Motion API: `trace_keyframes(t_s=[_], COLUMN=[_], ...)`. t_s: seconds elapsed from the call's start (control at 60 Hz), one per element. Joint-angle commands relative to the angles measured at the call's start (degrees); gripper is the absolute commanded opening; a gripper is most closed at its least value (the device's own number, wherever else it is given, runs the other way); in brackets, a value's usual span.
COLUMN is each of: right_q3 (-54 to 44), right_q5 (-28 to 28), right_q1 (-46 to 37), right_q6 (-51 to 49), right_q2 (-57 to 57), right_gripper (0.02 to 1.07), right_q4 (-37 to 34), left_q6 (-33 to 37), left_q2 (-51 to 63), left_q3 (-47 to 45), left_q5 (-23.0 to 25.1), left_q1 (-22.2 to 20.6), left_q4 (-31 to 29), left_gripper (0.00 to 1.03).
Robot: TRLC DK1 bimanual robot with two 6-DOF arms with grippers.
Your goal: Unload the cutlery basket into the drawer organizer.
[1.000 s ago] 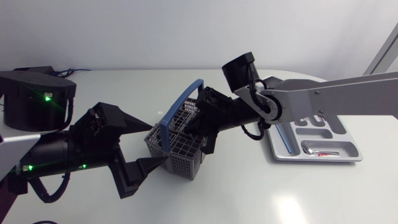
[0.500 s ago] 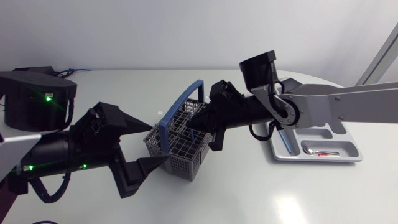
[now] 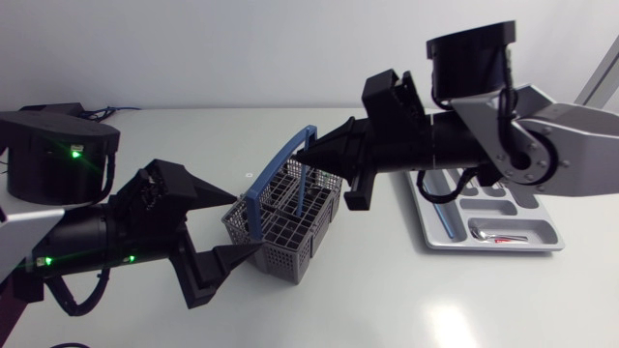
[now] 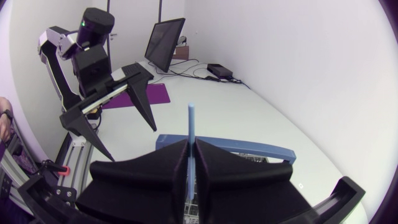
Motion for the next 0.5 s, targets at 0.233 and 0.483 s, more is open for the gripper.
trace_keyframes(t_s=[0.233,0.483], right_q3=[8.41,11.39], right_q5=[-0.15,4.07], right_q1=[-11.59,-27.67], right_q6=[1.05,-5.45], right_q2=[-8.77,-0.95], right_gripper=[0.08,0.08], right_q4=[-18.25,-30.11], left_q6=[-0.92,-0.57], left_q2=[-1.05,-2.28], left_q3=[0.23,0.93], left_q5=[0.28,-0.51], left_q1=[-0.34,-0.08], left_q4=[-1.48,-3.50], left_gripper=[0.99,0.98])
